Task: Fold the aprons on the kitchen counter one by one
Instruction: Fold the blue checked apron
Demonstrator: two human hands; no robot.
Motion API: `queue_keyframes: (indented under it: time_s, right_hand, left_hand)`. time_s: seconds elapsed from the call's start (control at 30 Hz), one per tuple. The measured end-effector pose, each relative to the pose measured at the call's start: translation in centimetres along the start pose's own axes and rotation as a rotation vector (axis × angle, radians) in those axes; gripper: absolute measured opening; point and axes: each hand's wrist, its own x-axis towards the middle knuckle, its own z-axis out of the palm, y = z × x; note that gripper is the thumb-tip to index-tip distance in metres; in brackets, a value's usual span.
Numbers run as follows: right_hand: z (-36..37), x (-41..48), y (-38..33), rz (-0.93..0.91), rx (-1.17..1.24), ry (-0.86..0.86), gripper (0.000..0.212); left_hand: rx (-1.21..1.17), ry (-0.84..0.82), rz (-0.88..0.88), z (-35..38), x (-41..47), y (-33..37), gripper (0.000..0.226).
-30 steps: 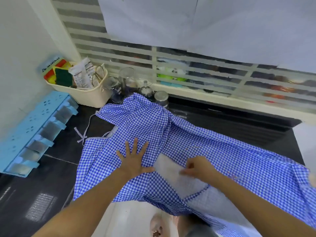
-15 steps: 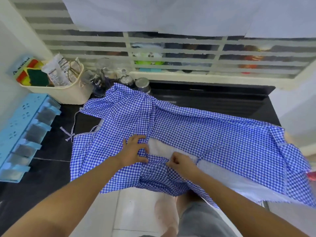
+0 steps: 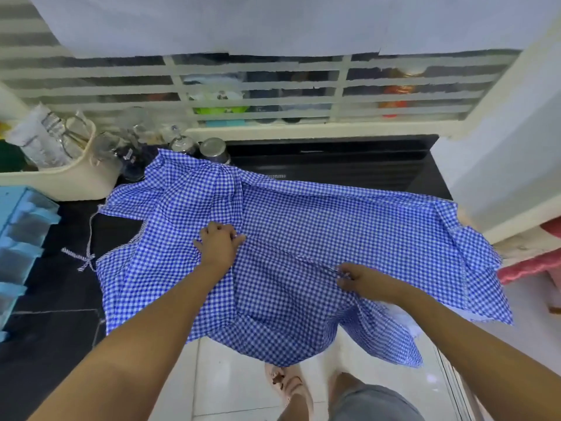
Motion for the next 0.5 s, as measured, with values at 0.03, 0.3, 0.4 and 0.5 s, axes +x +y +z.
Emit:
queue_keyframes:
  time_s: [0.03, 0.3, 0.4, 0.5]
  right_hand:
    - [-0.2, -0.3, 0.9, -0.015, 0.010, 0.041, 0.020]
    - [-2.3, -3.3, 8.1, 0.215, -0.228, 0.077, 0.024]
    - [-2.2, -4.8, 10.0, 0.180, -0.090, 0.145, 0.030]
    - [-1.2, -6.3, 12.2, 0.060, 0.030, 0.395, 0.045]
  left_hand:
    - [0.034, -0.005, -0.011, 0.0, 0.3, 0.4, 0.038]
    - [0.176, 0.116, 0.001, 2.3, 0.1, 3.0, 0.027]
    - [0.146, 0.117, -0.015, 3.1, -0.7, 4.6, 0.032]
    - [0.034, -0.013, 0.005, 4.0, -1.9, 6.0, 0.059]
